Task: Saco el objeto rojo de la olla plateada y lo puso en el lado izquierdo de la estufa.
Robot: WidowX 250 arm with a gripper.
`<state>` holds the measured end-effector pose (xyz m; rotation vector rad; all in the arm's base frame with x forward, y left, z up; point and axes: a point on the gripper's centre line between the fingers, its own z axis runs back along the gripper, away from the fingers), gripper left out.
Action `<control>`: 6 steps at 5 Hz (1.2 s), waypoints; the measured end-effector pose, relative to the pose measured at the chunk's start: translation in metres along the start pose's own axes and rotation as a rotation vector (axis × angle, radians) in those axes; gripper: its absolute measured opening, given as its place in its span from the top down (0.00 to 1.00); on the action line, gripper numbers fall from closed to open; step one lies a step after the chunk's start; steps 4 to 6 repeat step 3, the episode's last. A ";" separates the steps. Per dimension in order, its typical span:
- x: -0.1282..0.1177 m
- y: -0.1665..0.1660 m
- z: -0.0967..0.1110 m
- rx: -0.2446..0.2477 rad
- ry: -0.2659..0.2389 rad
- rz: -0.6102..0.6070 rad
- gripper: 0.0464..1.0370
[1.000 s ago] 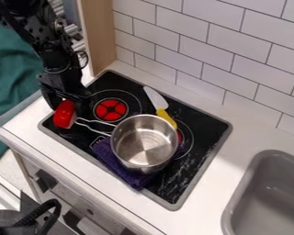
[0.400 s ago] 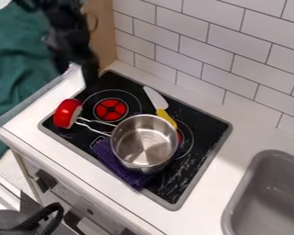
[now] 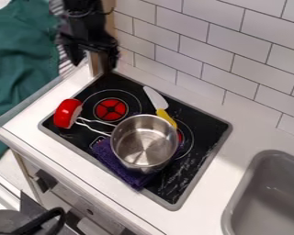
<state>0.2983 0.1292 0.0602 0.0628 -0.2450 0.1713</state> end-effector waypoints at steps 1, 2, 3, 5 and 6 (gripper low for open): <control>-0.011 -0.024 0.009 -0.022 0.064 0.038 0.03; -0.013 -0.039 0.017 -0.020 0.059 0.020 0.03; -0.013 -0.048 0.017 -0.019 0.065 0.002 0.03; -0.013 -0.048 0.017 -0.019 0.065 0.002 0.03; -0.013 -0.048 0.017 -0.019 0.065 0.002 0.03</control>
